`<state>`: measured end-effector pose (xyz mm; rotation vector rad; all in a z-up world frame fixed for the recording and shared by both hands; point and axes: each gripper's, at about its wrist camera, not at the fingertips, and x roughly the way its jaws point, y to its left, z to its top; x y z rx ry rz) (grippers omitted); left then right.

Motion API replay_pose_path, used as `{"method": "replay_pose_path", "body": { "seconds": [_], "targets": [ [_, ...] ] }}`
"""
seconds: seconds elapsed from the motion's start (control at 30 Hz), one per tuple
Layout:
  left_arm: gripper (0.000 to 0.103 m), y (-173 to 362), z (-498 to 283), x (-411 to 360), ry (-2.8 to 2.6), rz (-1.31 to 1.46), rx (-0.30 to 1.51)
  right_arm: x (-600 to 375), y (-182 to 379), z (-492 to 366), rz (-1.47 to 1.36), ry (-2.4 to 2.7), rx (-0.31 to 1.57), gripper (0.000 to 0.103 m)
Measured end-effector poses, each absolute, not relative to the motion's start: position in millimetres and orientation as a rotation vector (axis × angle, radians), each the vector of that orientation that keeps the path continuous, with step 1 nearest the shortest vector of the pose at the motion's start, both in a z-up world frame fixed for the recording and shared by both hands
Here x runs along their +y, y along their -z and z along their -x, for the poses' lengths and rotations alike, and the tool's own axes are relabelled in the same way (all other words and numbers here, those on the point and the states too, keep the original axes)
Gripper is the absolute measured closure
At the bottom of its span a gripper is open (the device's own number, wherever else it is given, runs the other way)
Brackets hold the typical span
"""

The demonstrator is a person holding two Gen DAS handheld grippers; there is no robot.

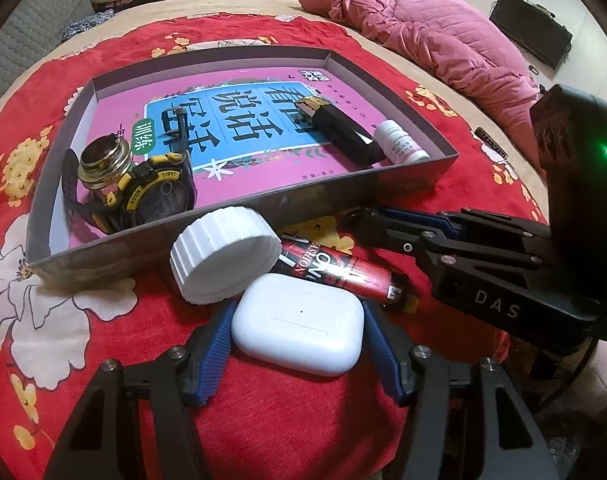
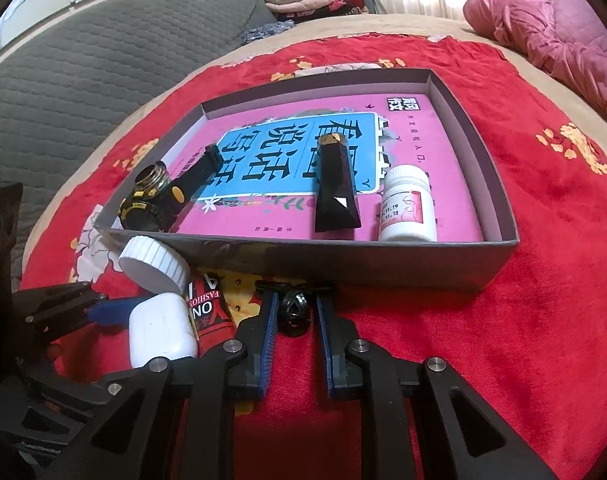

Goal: Organize rigid objects

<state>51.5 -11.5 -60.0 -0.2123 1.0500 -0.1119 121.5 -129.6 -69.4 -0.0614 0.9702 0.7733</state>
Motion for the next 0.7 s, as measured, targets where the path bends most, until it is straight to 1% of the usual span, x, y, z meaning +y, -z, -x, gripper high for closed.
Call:
{"method": "replay_pose_path", "body": {
  "seconds": [0.43, 0.7],
  "targets": [
    [0.041, 47, -43, -8, 0.113, 0.239, 1.011, -136, 65, -119, 0.066, -0.762, 0.952, 0.085],
    [0.041, 34, -36, -11, 0.106, 0.206, 0.973, -140, 58, -115, 0.064, -0.771, 0.94, 0.085]
  ]
}}
